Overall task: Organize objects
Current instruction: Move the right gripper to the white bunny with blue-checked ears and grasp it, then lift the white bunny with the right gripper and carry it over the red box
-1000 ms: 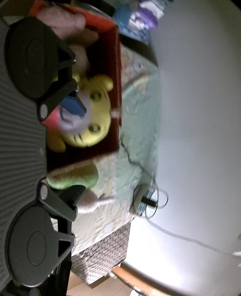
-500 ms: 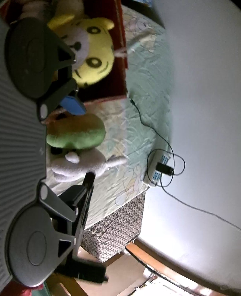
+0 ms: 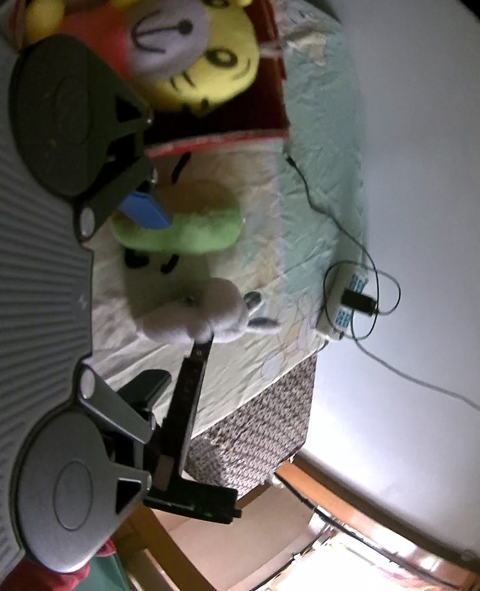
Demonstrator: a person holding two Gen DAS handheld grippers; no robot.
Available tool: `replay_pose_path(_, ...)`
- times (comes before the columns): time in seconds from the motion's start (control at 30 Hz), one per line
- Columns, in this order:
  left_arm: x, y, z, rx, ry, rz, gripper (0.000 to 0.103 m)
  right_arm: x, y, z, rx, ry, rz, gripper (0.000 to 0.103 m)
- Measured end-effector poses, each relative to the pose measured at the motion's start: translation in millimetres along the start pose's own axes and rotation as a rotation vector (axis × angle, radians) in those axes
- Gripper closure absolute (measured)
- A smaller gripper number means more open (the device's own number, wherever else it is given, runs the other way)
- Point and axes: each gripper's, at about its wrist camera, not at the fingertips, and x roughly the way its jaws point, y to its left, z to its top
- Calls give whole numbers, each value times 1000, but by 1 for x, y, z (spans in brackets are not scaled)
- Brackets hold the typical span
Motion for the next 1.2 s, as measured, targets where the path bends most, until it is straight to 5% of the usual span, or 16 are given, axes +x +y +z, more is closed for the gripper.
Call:
replay_pose_path(0.37,70,-34,8,74,102,-57,23,-28,-55,1,160,-28,1,57)
replay_pose_path(0.57,114,-47,11,102,160,-61,25,-37,-83,4,309,-16,122,56)
replay_pose_path(0.73,144,-53,16,87,199,-84,27,-22,-81,4,310,43,179,53)
replay_pose_path(0.97,180,-57,18,87,265,-95,44,8,-81,7,311,104,242,49)
replay_pose_path(1.2,198,-47,24,78,289,-103,44,42,-78,12,322,168,322,42)
